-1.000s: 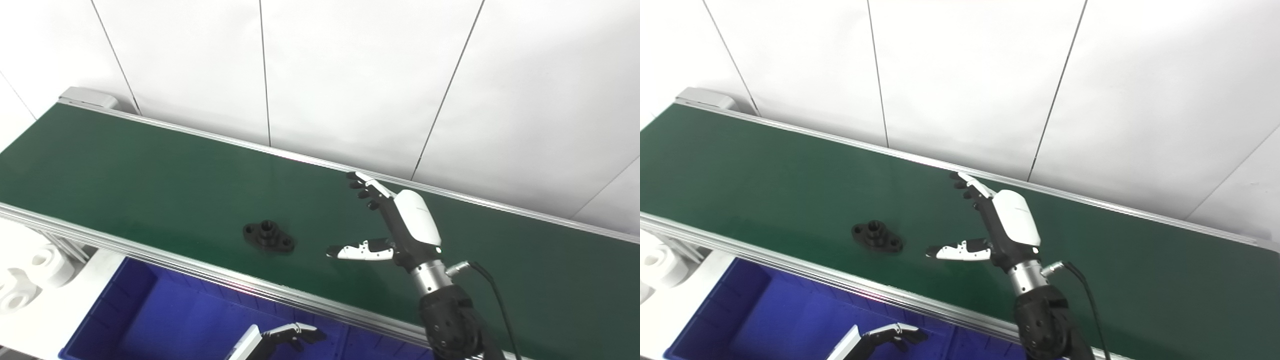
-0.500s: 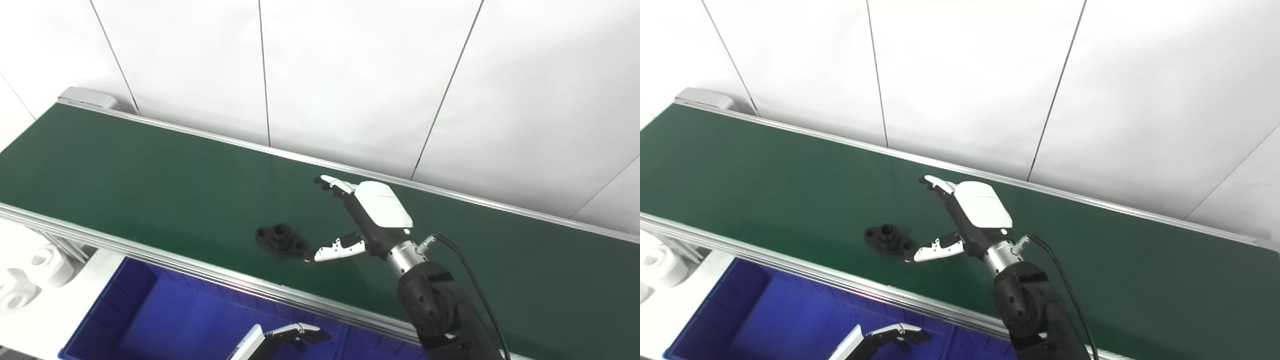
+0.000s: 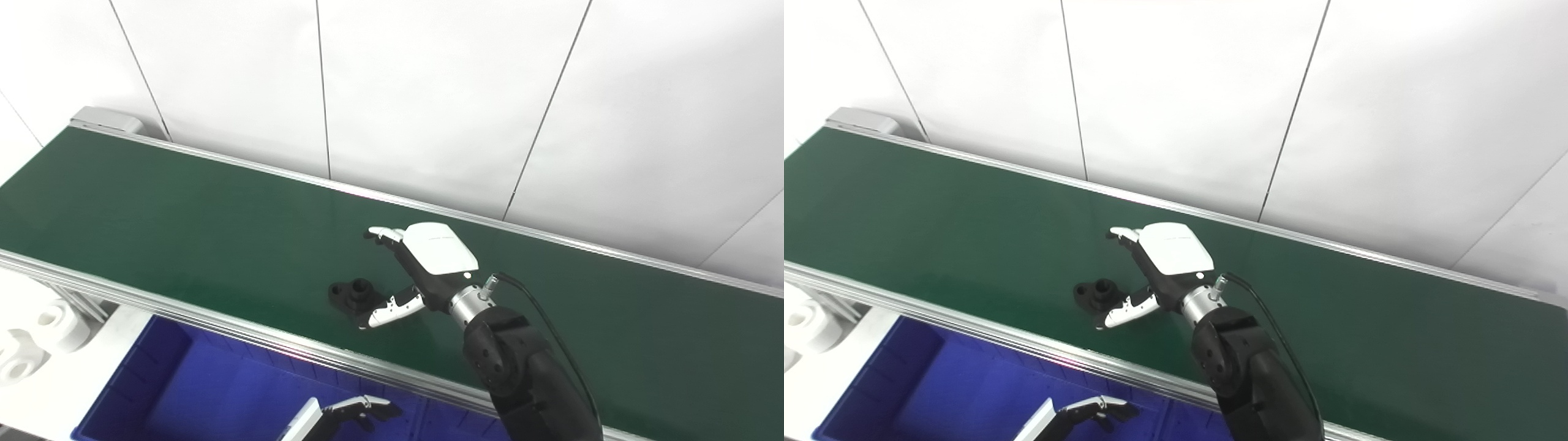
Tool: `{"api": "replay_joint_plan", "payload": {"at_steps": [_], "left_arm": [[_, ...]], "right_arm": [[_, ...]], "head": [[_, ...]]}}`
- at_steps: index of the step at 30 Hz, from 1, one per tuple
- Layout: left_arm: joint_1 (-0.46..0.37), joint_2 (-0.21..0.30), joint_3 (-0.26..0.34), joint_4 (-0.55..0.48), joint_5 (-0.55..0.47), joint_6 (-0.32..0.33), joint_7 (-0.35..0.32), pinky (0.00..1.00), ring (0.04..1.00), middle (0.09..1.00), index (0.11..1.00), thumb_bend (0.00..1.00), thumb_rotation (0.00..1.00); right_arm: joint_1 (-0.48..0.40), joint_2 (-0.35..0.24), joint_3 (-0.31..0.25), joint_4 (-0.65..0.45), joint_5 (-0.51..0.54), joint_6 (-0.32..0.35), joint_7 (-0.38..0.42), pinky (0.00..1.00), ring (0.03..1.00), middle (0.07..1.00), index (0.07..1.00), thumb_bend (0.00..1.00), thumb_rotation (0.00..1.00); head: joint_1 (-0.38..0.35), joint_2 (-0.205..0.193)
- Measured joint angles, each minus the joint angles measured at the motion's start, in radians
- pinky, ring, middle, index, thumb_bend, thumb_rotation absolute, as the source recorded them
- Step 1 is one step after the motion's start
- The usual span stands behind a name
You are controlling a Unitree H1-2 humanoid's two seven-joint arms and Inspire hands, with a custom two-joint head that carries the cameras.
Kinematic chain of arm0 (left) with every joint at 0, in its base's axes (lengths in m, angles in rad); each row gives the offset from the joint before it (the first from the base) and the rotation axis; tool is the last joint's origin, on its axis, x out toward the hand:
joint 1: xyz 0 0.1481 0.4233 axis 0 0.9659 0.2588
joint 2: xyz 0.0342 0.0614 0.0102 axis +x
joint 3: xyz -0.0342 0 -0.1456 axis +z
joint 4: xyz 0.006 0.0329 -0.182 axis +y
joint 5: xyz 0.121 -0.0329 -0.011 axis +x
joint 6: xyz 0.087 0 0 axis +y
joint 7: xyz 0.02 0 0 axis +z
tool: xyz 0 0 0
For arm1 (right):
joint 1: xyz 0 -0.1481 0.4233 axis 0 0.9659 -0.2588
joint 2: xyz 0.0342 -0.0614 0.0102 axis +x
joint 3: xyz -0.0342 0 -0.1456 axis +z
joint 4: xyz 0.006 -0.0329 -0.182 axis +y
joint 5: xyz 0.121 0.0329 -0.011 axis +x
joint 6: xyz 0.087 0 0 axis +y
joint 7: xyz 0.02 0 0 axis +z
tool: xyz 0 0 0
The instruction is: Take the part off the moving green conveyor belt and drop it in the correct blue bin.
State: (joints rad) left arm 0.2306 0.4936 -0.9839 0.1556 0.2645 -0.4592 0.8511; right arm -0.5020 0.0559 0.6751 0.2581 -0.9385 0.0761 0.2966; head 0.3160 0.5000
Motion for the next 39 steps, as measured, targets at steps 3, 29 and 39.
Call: {"api": "replay_joint_plan", "payload": {"at_steps": [3, 29, 39], "left_arm": [[0.001, 0.000, 0.004, -0.004, 0.000, 0.000, -0.003, 0.59, 0.703, 0.739, 0.724, 0.86, 0.54], [0.040, -0.017, 0.031, -0.042, 0.002, 0.000, -0.034, 0.60, 0.710, 0.750, 0.733, 0.85, 0.53], [0.058, -0.021, 0.055, -0.065, 0.009, 0.000, -0.036, 0.61, 0.717, 0.752, 0.738, 0.86, 0.52]], "right_arm": [[-0.010, 0.006, 0.006, 0.036, -0.011, 0.000, -0.002, 0.71, 0.767, 0.807, 0.857, 0.87, 0.46], [-0.057, -0.010, 0.056, 0.197, -0.051, -0.001, -0.076, 0.55, 0.614, 0.649, 0.711, 0.77, 0.17], [-0.049, -0.063, 0.104, 0.124, -0.054, -0.001, -0.053, 0.29, 0.370, 0.440, 0.515, 0.53, 0.00]], "head": [[0.000, 0.000], [0.012, 0.063], [0.014, 0.094]]}}
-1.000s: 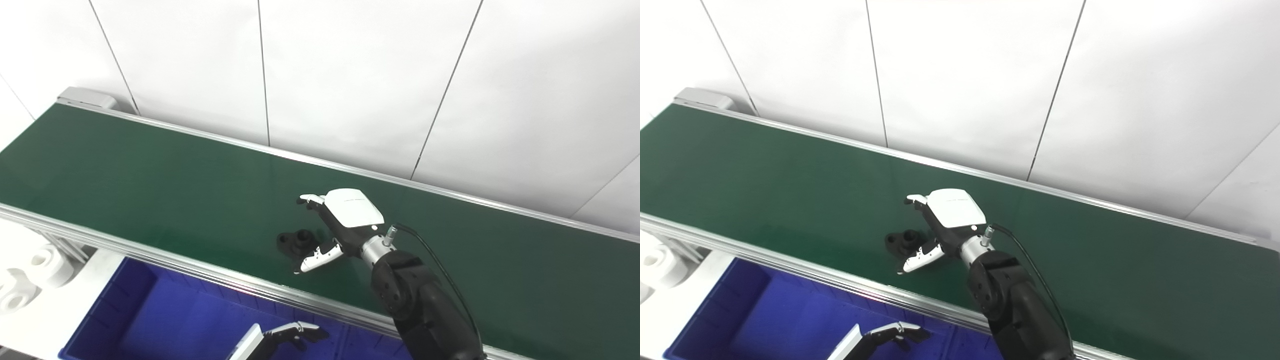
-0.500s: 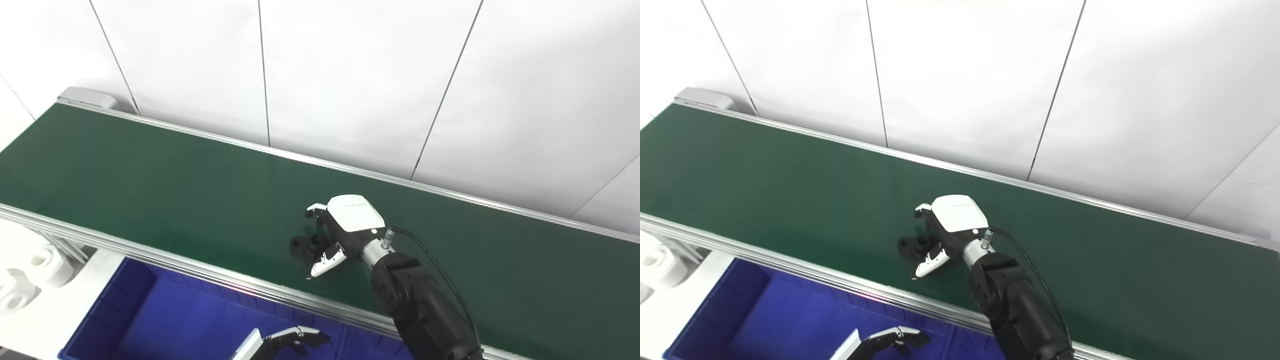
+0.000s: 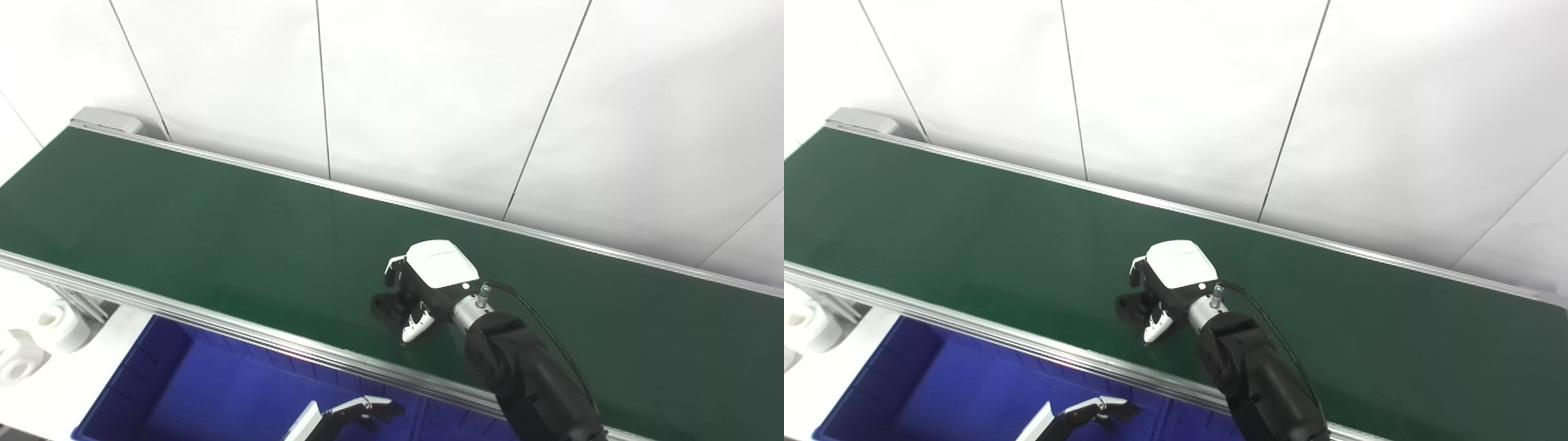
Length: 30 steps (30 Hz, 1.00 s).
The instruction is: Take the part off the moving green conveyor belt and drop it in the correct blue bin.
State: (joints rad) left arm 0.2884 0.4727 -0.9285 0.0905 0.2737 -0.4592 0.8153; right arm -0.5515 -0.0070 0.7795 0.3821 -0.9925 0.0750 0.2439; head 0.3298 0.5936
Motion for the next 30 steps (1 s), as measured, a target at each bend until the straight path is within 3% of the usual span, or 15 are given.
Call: {"api": "replay_joint_plan", "payload": {"at_steps": [3, 7, 13, 18, 21, 24, 30], "left_arm": [[0.001, -0.003, 0.003, -0.007, 0.001, 0.000, 0.000, 0.62, 0.724, 0.757, 0.744, 0.85, 0.52], [0.000, -0.004, 0.004, -0.008, 0.003, 0.000, 0.001, 0.63, 0.726, 0.760, 0.748, 0.84, 0.51], [0.000, -0.004, 0.004, -0.009, 0.010, 0.000, 0.004, 0.63, 0.727, 0.759, 0.748, 0.85, 0.53], [0.000, -0.007, 0.007, -0.009, 0.021, 0.000, 0.010, 0.63, 0.727, 0.759, 0.751, 0.86, 0.54], [0.001, -0.010, 0.007, -0.009, 0.021, 0.000, 0.011, 0.63, 0.728, 0.757, 0.746, 0.86, 0.54], [0.001, -0.012, 0.007, -0.013, 0.021, 0.000, 0.011, 0.63, 0.730, 0.760, 0.750, 0.86, 0.54], [0.010, -0.011, 0.008, -0.021, 0.028, 0.000, 0.011, 0.63, 0.729, 0.764, 0.753, 0.87, 0.55]], "right_arm": [[0.012, -0.015, 0.001, -0.018, 0.005, -0.001, 0.000, 0.22, 0.300, 0.410, 0.513, 0.53, 0.00], [0.017, -0.033, 0.005, -0.031, 0.007, -0.007, -0.003, 0.14, 0.202, 0.467, 0.490, 0.53, 0.00], [0.027, -0.061, 0.008, -0.040, 0.028, -0.019, -0.024, 0.16, 0.227, 0.469, 0.488, 0.53, 0.00], [0.033, -0.078, 0.032, -0.034, 0.011, -0.051, -0.105, 0.12, 0.177, 0.469, 0.483, 0.53, 0.00], [0.043, -0.088, 0.030, -0.045, 0.011, -0.058, -0.123, 0.13, 0.199, 0.469, 0.483, 0.53, 0.00], [0.075, -0.103, 0.011, -0.099, 0.006, -0.053, -0.111, 0.16, 0.225, 0.418, 0.499, 0.52, 0.00], [0.219, -0.129, -0.059, -0.355, 0.018, -0.003, 0.019, 0.14, 0.206, 0.392, 0.500, 0.52, 0.00]], "head": [[0.000, 0.011], [-0.003, 0.015], [-0.003, 0.018], [-0.008, 0.025], [-0.014, 0.029], [-0.038, 0.048], [-0.096, 0.083]]}}
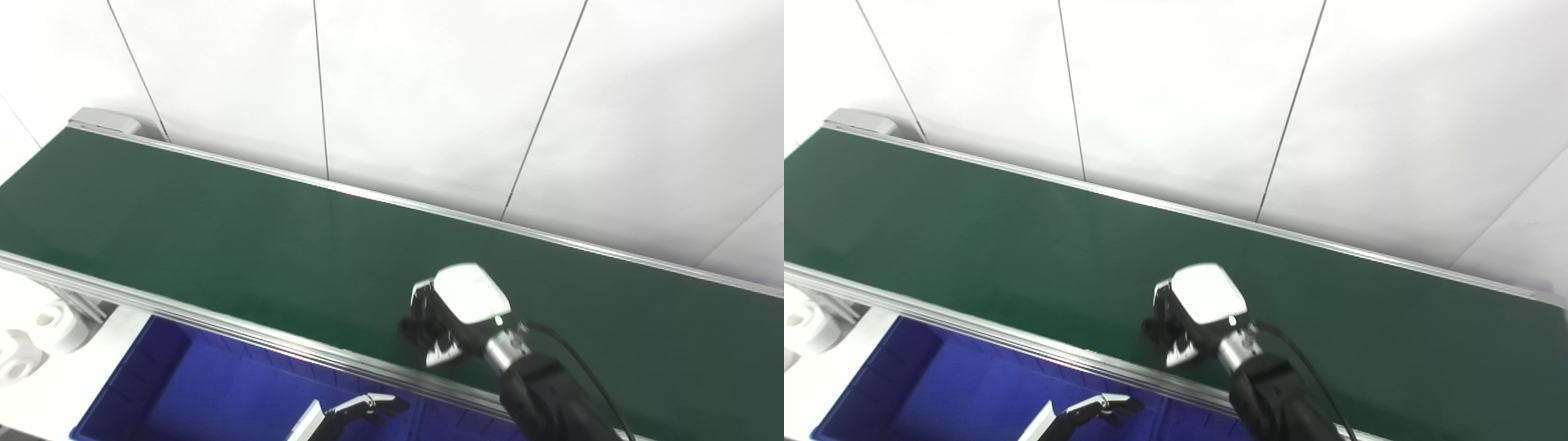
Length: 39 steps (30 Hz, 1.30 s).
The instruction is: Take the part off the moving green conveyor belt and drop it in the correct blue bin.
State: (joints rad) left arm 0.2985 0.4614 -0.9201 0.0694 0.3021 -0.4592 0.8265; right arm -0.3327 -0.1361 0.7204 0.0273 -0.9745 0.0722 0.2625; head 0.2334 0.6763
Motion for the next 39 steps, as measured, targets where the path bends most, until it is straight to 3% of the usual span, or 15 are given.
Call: {"api": "replay_joint_plan", "payload": {"at_steps": [3, 6, 10, 12, 18, 21, 26, 30, 34, 39], "left_arm": [[0.006, 0.001, 0.000, -0.019, 0.007, 0.000, -0.001, 0.64, 0.736, 0.768, 0.760, 0.88, 0.55], [0.010, 0.004, 0.000, -0.026, 0.008, 0.000, -0.001, 0.65, 0.741, 0.773, 0.767, 0.88, 0.55], [0.018, 0.019, 0.001, -0.051, 0.008, 0.000, -0.002, 0.67, 0.758, 0.785, 0.782, 0.87, 0.55], [0.022, 0.026, 0.000, -0.067, 0.008, 0.000, -0.001, 0.69, 0.768, 0.792, 0.791, 0.86, 0.54], [0.051, 0.051, 0.002, -0.114, 0.006, 0.000, -0.001, 0.72, 0.786, 0.810, 0.817, 0.81, 0.55], [0.066, 0.063, 0.013, -0.139, 0.026, 0.000, 0.001, 0.73, 0.785, 0.812, 0.830, 0.78, 0.58], [0.090, 0.079, 0.038, -0.169, 0.038, 0.000, -0.001, 0.75, 0.790, 0.817, 0.836, 0.78, 0.60], [0.093, 0.086, 0.075, -0.200, -0.006, 0.000, -0.049, 0.75, 0.796, 0.819, 0.831, 0.76, 0.57], [0.104, 0.094, 0.116, -0.204, -0.042, 0.000, -0.106, 0.76, 0.800, 0.820, 0.830, 0.75, 0.56], [0.112, 0.093, 0.147, -0.198, -0.060, 0.000, -0.170, 0.74, 0.793, 0.815, 0.826, 0.74, 0.55]], "right_arm": [[0.017, -0.008, -0.060, -0.108, -0.015, 0.014, 0.031, 0.14, 0.210, 0.449, 0.488, 0.53, 0.00], [0.042, -0.007, -0.123, -0.233, -0.022, 0.072, 0.085, 0.16, 0.234, 0.468, 0.488, 0.53, 0.00], [0.080, -0.003, -0.163, -0.352, -0.029, 0.113, 0.166, 0.18, 0.252, 0.472, 0.487, 0.53, 0.00], [0.107, 0.001, -0.189, -0.395, -0.026, 0.118, 0.182, 0.18, 0.248, 0.472, 0.486, 0.53, 0.00], [0.214, 0.002, -0.244, -0.493, -0.023, 0.122, 0.219, 0.17, 0.230, 0.470, 0.487, 0.53, 0.00], [0.314, 0.003, -0.265, -0.543, -0.006, 0.121, 0.210, 0.16, 0.220, 0.470, 0.487, 0.53, 0.00], [0.497, 0.000, -0.281, -0.548, 0.008, 0.121, 0.174, 0.13, 0.185, 0.469, 0.487, 0.53, 0.00], [0.610, 0.017, -0.307, -0.543, 0.035, 0.121, 0.113, 0.16, 0.206, 0.469, 0.488, 0.53, 0.00], [0.679, 0.018, -0.309, -0.496, 0.047, 0.119, 0.068, 0.17, 0.214, 0.469, 0.488, 0.53, 0.00], [0.704, 0.007, -0.314, -0.418, 0.054, 0.118, 0.029, 0.18, 0.226, 0.469, 0.489, 0.53, 0.00]], "head": [[-0.046, 0.028], [-0.068, 0.046], [-0.104, 0.081], [-0.134, 0.110], [-0.166, 0.143], [-0.224, 0.208], [-0.299, 0.261], [-0.309, 0.293], [-0.309, 0.299], [-0.305, 0.298]]}}
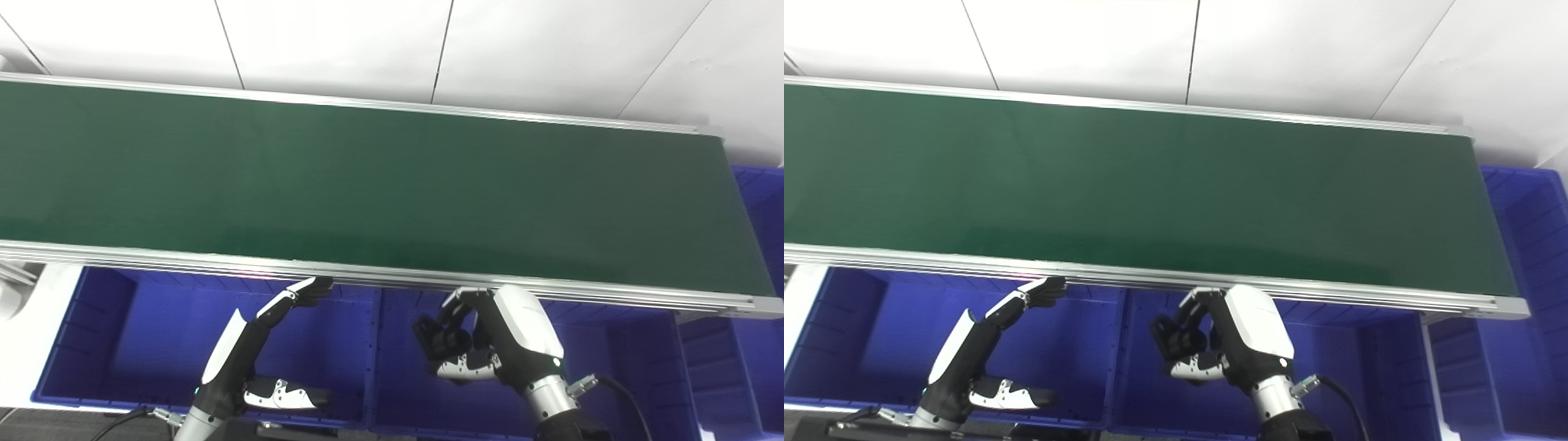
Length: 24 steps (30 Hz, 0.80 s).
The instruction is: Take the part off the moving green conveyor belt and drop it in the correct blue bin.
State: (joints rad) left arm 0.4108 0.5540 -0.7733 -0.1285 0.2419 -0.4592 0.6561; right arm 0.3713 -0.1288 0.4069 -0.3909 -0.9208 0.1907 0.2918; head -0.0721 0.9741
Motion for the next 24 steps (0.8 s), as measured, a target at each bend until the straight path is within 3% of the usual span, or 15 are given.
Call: {"api": "replay_joint_plan", "payload": {"at_steps": [4, 8, 12, 15, 17, 19, 20, 24], "left_arm": [[0.000, -0.008, 0.026, 0.021, -0.015, 0.000, -0.033, 0.74, 0.796, 0.821, 0.830, 0.74, 0.56], [0.000, -0.015, 0.031, 0.047, -0.014, 0.000, -0.049, 0.74, 0.795, 0.820, 0.833, 0.74, 0.58], [-0.002, -0.016, 0.034, 0.057, -0.013, 0.000, -0.051, 0.74, 0.797, 0.822, 0.834, 0.74, 0.59], [-0.006, -0.016, 0.034, 0.070, -0.013, 0.000, -0.065, 0.74, 0.801, 0.825, 0.833, 0.74, 0.59], [-0.009, -0.017, 0.035, 0.074, -0.013, 0.000, -0.072, 0.75, 0.803, 0.825, 0.832, 0.75, 0.60], [-0.011, -0.019, 0.034, 0.074, -0.014, 0.000, -0.077, 0.75, 0.805, 0.827, 0.835, 0.75, 0.59], [-0.012, -0.020, 0.034, 0.074, -0.014, 0.000, -0.079, 0.75, 0.804, 0.827, 0.837, 0.75, 0.59], [-0.013, -0.022, 0.031, 0.080, -0.014, 0.000, -0.079, 0.76, 0.806, 0.828, 0.838, 0.76, 0.60]], "right_arm": [[-0.004, -0.007, 0.005, 0.089, -0.006, -0.007, -0.066, 0.15, 0.215, 0.469, 0.489, 0.53, 0.00], [-0.031, -0.008, 0.012, 0.217, -0.008, -0.012, -0.125, 0.21, 0.268, 0.472, 0.489, 0.53, 0.00], [-0.079, -0.003, 0.014, 0.325, -0.006, -0.012, -0.161, 0.20, 0.263, 0.471, 0.490, 0.53, 0.00], [-0.112, 0.001, 0.020, 0.405, -0.007, -0.010, -0.189, 0.38, 0.477, 0.469, 0.527, 0.52, 0.00], [-0.128, -0.002, 0.033, 0.448, -0.007, -0.001, -0.179, 0.61, 0.694, 0.728, 0.744, 0.53, 0.55], [-0.137, -0.013, 0.059, 0.469, -0.009, 0.008, -0.135, 0.87, 0.855, 0.867, 0.881, 0.59, 0.89], [-0.137, -0.017, 0.069, 0.469, -0.011, 0.009, -0.121, 0.95, 0.921, 0.923, 0.928, 0.62, 0.96], [-0.108, -0.026, 0.093, 0.466, -0.006, 0.008, -0.155, 1.00, 0.991, 0.983, 0.975, 0.67, 1.00]], "head": [[0.000, -0.017], [-0.014, -0.037], [-0.018, -0.049], [-0.017, -0.061], [-0.015, -0.066], [-0.014, -0.069], [-0.012, -0.072], [-0.015, -0.078]]}}
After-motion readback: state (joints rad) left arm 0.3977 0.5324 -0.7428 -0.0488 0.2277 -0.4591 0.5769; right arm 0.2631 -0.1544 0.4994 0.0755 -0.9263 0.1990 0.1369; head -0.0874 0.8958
